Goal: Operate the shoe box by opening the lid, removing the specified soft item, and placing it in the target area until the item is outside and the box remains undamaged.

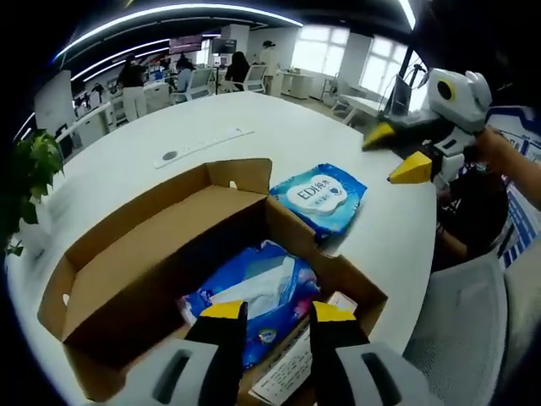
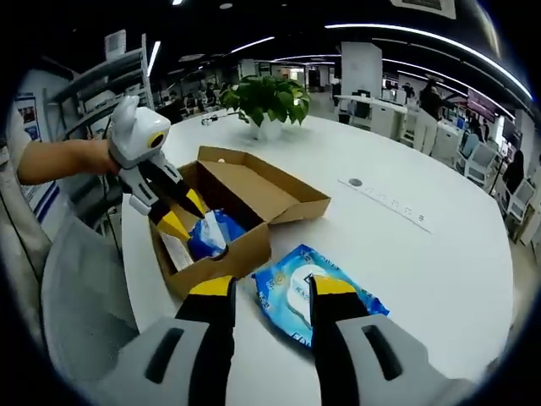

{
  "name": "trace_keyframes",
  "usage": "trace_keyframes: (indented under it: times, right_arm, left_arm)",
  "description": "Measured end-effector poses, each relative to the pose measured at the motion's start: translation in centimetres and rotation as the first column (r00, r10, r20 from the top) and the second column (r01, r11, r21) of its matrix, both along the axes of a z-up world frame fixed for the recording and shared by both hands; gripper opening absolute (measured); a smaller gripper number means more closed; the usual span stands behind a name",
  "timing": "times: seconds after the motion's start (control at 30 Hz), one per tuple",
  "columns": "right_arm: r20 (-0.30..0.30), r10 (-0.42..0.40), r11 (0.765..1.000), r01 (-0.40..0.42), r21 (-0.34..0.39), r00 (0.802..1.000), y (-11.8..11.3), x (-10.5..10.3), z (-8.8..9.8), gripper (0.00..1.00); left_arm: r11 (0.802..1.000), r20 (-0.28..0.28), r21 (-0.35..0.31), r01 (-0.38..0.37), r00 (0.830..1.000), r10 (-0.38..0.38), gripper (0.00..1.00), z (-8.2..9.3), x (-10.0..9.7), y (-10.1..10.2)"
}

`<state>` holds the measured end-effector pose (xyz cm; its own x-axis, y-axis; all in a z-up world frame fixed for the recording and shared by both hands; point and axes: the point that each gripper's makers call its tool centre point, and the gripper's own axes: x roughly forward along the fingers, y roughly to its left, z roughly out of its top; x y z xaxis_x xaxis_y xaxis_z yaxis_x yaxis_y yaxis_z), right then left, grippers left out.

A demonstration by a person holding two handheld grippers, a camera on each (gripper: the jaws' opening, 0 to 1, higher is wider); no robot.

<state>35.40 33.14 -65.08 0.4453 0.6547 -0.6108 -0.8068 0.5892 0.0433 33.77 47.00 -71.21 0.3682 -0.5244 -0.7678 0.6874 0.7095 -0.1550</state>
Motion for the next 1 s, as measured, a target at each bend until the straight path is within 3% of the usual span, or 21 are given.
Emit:
trace_keyframes:
  times: [0.43, 0.53, 0.83, 1.0]
  right_arm:
    - [-0.002, 0.115, 0.993, -0.115, -0.033, 0.993, 4.6, 0.5, -0.4, 0.30]
    - [-0.008, 0.136, 0.990, -0.136, -0.043, 0.991, 5.5, 0.7, -0.9, 0.30]
    - [-0.027, 0.195, 0.978, -0.197, -0.066, 0.980, 8.5, 1.1, -2.3, 0.29]
    - [-0.027, 0.214, 0.973, -0.216, -0.079, 0.976, 10.2, 1.6, -3.1, 0.25]
  left_arm:
    - [0.994, -0.040, 0.000, 0.106, 0.994, -0.106, 0.25, -1.2, 0.3, -1.1]
    - [0.992, -0.080, -0.009, 0.126, 0.989, -0.126, 0.18, -1.7, -0.1, -1.5]
    - [0.978, -0.081, 0.024, 0.209, 0.975, -0.206, 0.18, -2.4, -0.5, -1.6]
    - [0.976, -0.074, 0.065, 0.208, 0.976, -0.203, 0.04, -2.8, -0.3, -0.7]
